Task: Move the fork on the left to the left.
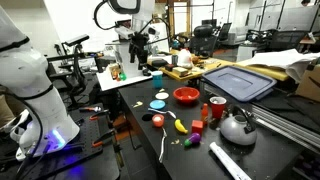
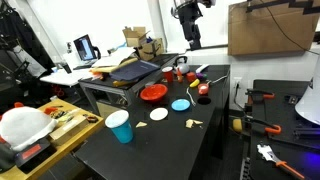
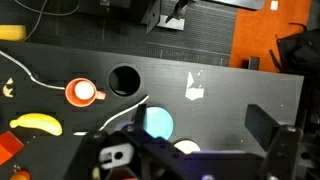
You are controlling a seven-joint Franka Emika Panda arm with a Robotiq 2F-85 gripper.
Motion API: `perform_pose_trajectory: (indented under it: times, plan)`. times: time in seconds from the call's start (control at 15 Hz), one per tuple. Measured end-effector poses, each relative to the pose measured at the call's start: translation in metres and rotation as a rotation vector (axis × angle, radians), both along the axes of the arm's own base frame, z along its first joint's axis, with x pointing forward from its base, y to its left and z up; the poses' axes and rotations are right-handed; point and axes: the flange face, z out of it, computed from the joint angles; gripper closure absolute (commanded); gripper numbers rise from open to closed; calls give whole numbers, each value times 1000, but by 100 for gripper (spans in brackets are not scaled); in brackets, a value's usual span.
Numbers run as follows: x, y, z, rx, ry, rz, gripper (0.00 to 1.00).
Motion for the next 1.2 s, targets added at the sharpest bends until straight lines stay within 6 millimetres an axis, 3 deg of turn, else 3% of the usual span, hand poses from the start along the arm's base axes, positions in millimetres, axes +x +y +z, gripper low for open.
perform_pose_trajectory:
  times: [0.93,1.2]
  plan:
    - [0,0,0,0,0,0,0]
    - [3,-8,-11,-3,14,-17,0]
